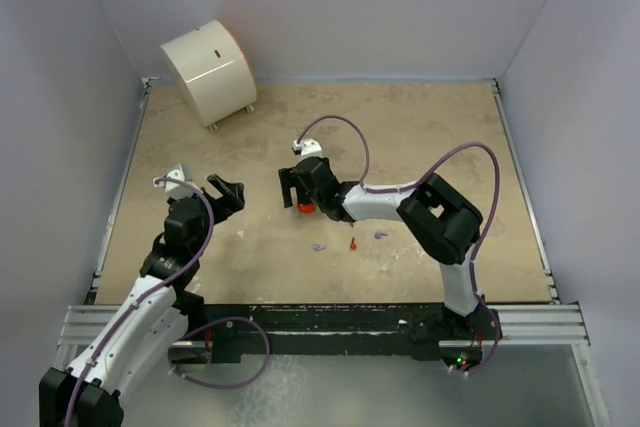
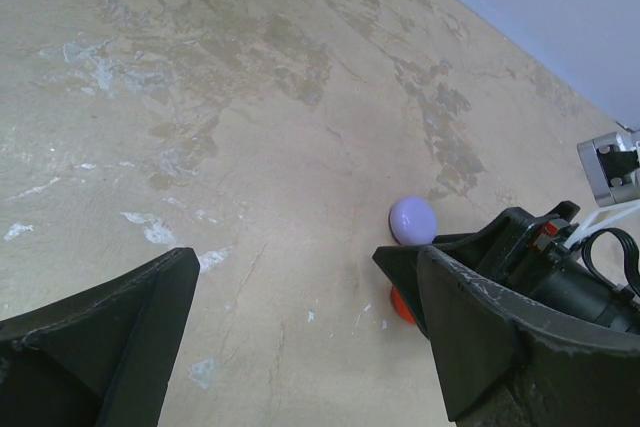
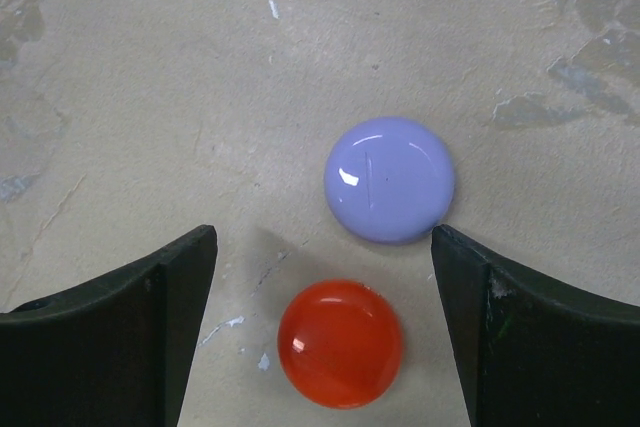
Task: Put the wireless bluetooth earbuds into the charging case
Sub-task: Pick up the charging case at the center of the board.
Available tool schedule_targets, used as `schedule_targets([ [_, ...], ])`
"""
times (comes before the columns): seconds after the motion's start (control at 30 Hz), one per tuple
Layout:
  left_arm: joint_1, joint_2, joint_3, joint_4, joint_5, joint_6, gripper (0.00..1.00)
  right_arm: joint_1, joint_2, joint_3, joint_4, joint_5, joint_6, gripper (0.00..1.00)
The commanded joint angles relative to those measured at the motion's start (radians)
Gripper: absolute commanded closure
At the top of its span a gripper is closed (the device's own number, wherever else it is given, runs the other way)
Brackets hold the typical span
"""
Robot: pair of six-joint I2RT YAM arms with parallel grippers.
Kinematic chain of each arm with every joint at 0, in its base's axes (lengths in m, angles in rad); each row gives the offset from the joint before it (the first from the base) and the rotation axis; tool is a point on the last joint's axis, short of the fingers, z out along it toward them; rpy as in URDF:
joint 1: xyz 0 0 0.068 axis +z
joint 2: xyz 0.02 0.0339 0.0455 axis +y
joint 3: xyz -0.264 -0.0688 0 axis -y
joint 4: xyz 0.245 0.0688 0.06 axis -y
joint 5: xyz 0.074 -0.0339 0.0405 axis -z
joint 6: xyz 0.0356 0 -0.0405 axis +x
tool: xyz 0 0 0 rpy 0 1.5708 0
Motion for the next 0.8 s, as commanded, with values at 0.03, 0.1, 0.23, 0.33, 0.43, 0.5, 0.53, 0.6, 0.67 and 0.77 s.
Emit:
schedule_targets([
  [0.03,-0.004,0.003,-0.011,0.034,-0.013,0.009,0.1,-0.017,0.038,0.064,-0.008,0.049,-0.048,0.1],
  [0.1,-0.005,0.005,-0.013,0.037,-0.015,0.008,0.1,-0.024,0.05,0.074,-0.013,0.059,-0.06,0.1],
  [0.23,-0.004,0.013,-0.015,0.043,-0.015,0.008,0.1,-0.035,0.07,0.086,-0.028,0.08,-0.08,0.11],
  [0.33,-0.004,0.022,-0.018,0.052,-0.015,0.006,0.1,-0.037,0.086,0.094,-0.039,0.099,-0.096,0.13],
  [0.43,-0.005,0.035,-0.019,0.061,-0.014,0.006,0.1,-0.037,0.095,0.096,-0.042,0.122,-0.117,0.15],
  [0.5,-0.004,0.04,-0.021,0.063,-0.012,0.006,0.1,-0.037,0.098,0.096,-0.042,0.129,-0.136,0.17],
  [0.53,-0.004,0.041,-0.02,0.065,-0.012,0.006,0.1,-0.037,0.098,0.094,-0.045,0.134,-0.145,0.18],
  [0.6,-0.004,0.043,-0.023,0.068,-0.012,0.005,0.1,-0.037,0.091,0.087,-0.045,0.14,-0.168,0.18],
  [0.67,-0.005,0.044,-0.024,0.072,-0.011,0.003,0.1,-0.037,0.078,0.077,-0.042,0.134,-0.179,0.18],
  [0.77,-0.004,0.05,-0.028,0.085,-0.009,-0.003,0.1,-0.035,0.046,0.058,-0.013,0.086,-0.205,0.2],
])
